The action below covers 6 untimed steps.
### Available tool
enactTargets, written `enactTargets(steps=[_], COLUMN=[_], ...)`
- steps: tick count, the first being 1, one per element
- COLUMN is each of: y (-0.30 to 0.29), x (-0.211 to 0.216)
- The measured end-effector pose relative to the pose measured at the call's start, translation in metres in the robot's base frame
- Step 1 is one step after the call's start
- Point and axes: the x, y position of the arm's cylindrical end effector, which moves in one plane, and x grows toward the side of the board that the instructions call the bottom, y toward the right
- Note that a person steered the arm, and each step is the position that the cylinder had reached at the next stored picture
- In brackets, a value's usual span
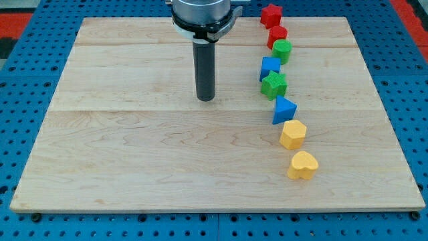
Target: Move your arm to the bottom center of the board
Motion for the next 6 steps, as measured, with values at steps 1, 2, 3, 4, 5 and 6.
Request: enactTargets(steps=[1, 2, 3, 4, 5, 6], y=[0.000, -0.023, -0.018, -0.013, -0.045, -0.045], x=[0.001, 0.007, 0.006, -0.045, -0.137, -0.218])
